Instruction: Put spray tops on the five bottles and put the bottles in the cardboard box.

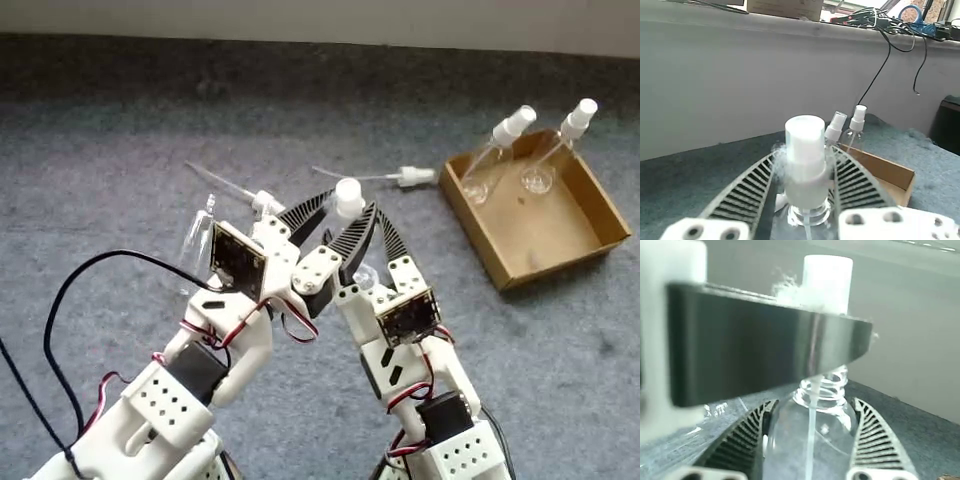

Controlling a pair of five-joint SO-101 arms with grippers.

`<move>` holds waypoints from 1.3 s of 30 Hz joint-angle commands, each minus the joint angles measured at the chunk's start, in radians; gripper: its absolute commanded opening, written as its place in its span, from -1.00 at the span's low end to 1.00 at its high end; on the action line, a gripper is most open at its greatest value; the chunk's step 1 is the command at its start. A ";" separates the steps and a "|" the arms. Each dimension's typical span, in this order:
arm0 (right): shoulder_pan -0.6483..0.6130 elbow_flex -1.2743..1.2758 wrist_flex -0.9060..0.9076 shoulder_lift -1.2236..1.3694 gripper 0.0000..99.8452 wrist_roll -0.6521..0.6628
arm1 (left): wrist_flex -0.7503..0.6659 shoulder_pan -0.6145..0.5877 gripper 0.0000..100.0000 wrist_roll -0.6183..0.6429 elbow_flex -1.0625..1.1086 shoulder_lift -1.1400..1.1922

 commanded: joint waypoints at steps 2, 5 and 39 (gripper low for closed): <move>-0.001 0.147 -0.042 -0.016 -0.74 0.003 | 0.110 0.010 -0.99 0.009 -0.090 0.008; -0.001 0.148 -0.042 -0.016 -0.74 0.003 | 0.109 0.008 -0.99 0.008 -0.096 0.010; -0.001 0.145 -0.042 -0.016 -0.74 0.003 | 0.275 0.065 -0.99 -0.086 -0.189 0.008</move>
